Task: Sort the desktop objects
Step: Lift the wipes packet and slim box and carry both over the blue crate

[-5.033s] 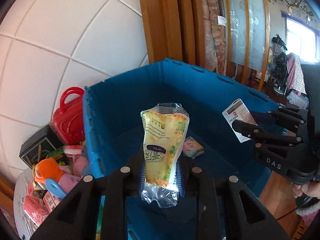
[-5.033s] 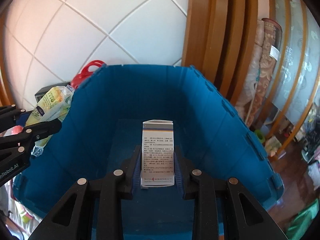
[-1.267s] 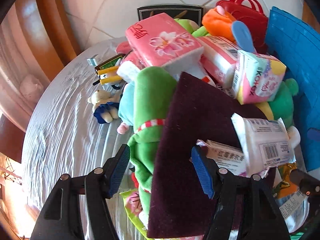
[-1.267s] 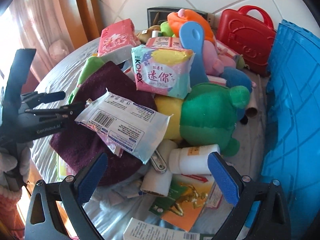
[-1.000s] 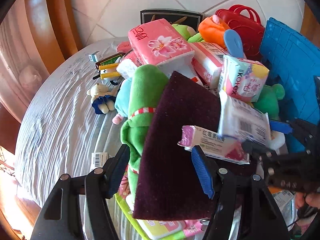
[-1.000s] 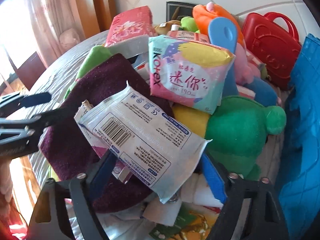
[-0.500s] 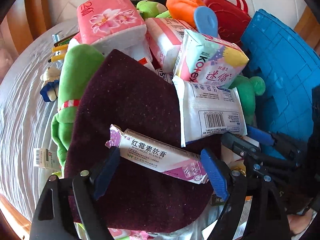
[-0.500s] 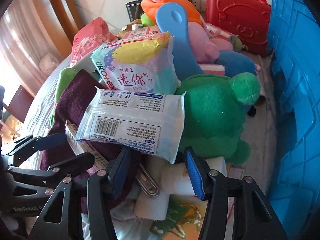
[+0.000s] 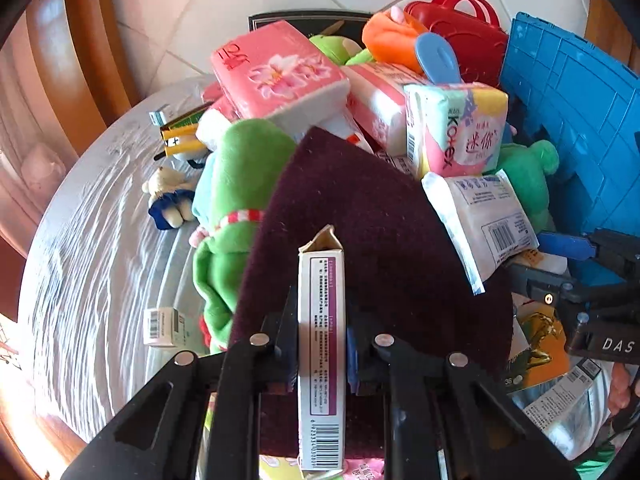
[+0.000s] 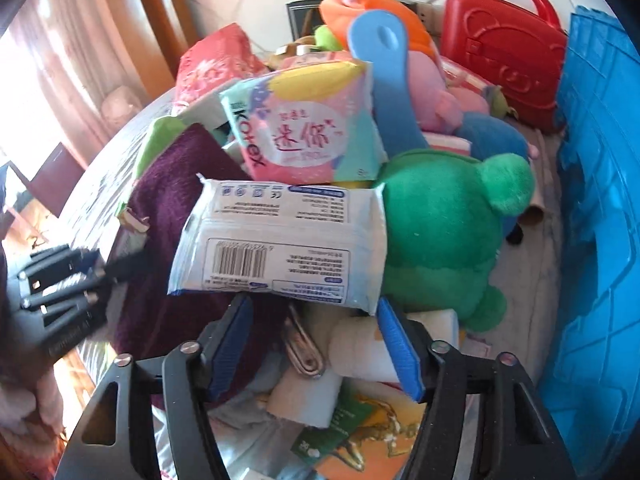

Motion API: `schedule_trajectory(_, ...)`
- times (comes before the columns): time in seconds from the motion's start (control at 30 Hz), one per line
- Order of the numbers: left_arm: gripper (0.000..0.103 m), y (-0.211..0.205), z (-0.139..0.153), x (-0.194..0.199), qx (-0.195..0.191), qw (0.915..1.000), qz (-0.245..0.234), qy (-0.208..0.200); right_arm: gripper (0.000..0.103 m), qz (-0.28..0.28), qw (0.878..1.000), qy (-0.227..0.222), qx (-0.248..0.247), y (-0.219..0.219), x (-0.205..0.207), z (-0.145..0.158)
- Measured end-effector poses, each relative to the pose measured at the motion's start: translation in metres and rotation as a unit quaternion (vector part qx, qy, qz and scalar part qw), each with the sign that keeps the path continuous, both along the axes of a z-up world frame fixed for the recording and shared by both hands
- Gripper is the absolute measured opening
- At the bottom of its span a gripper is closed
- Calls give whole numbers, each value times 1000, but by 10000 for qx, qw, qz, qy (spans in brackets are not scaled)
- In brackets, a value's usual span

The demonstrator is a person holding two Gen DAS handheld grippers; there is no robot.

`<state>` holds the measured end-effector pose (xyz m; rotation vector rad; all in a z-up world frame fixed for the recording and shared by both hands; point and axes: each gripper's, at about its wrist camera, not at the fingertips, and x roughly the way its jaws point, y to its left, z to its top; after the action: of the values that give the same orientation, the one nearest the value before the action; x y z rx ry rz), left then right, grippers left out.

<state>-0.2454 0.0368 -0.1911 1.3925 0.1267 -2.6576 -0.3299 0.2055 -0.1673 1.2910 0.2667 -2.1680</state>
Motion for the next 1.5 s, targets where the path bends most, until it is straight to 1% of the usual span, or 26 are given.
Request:
schedule_trajectory(0.07, 18, -4, 5, -2, -45, 10000, -25, 79, 70, 39, 10000, -17, -40, -4, 3, 0)
schedule_trajectory(0.13, 18, -8, 14, -7, 44, 9997, -86, 234, 71, 12, 9999, -52, -129, -4, 3, 2)
schedule_trajectory(0.23, 18, -7, 31, -11, 32, 9982, -233, 547, 75, -81, 9997, -54, -206, -5, 4, 7)
schedule_trajectory(0.27, 18, -6, 37, -15, 47, 9976, -304, 620, 78, -111, 9997, -29, -202, -6, 7, 9)
schedule_trajectory(0.3, 18, -7, 36, -16, 77, 9972, -372, 649, 83, -145, 9997, -21, -218, -6, 9, 11)
schedule_trajectory(0.37, 18, 0, 34, -24, 95, 9968, -517, 599, 91, -247, 9993, -35, -282, -5, 11, 15)
schedule_trajectory(0.4, 18, 1, 30, -27, 114, 9968, -584, 536, 93, -305, 9991, -23, -280, -4, 12, 17)
schedule_trajectory(0.5, 18, 2, 13, -33, 186, 9964, -764, 314, 93, -534, 9983, -53, -222, -1, 9, 16)
schedule_trajectory(0.57, 18, 1, 2, -35, 203, 9960, -852, 199, 93, -787, 9964, -205, -252, 3, 4, 13)
schedule_trajectory(0.6, 18, -1, -1, -36, 219, 9957, -888, 175, 93, -922, 9945, -339, -357, 6, 3, 12)
schedule_trajectory(0.67, 18, -4, 0, -39, 287, 9947, -963, 199, 93, -1171, 9904, -507, -533, 8, -2, 13)
schedule_trajectory(0.73, 18, -5, 7, -41, 237, 9937, -1046, 333, 93, -1367, 9879, -511, -523, 4, -7, 16)
schedule_trajectory(0.8, 18, -9, 17, -49, 188, 9924, -1127, 452, 94, -1504, 9851, -571, -615, 0, -14, 18)
schedule_trajectory(0.83, 18, -12, 21, -55, 219, 9918, -1155, 493, 95, -1581, 9830, -625, -693, -3, -17, 20)
schedule_trajectory(0.9, 18, -17, 24, -68, 301, 9909, -1211, 510, 100, -1728, 9788, -714, -833, -8, -23, 24)
schedule_trajectory(0.97, 18, -21, 19, -82, 317, 9906, -1253, 449, 102, -1898, 9742, -825, -896, -15, -27, 24)
schedule_trajectory(1.03, 18, -26, 12, -88, 414, 9900, -1300, 358, 102, -2070, 9696, -944, -897, -21, -30, 21)
schedule_trajectory(1.13, 18, -30, 0, -90, 532, 9886, -1378, 294, 103, -2412, 9612, -1099, -768, -29, -37, 8)
schedule_trajectory(1.23, 18, -30, -6, -90, 568, 9873, -1455, 279, 103, -2700, 9522, -1143, -862, -33, -42, -1)
schedule_trajectory(1.37, 18, -31, -5, -86, 606, 9858, -1538, 288, 103, -2782, 9504, -1097, -853, -35, -41, -1)
schedule_trajectory(1.5, 18, -33, -3, -80, 655, 9843, -1615, 282, 103, -2719, 9520, -1173, -772, -25, -22, -5)
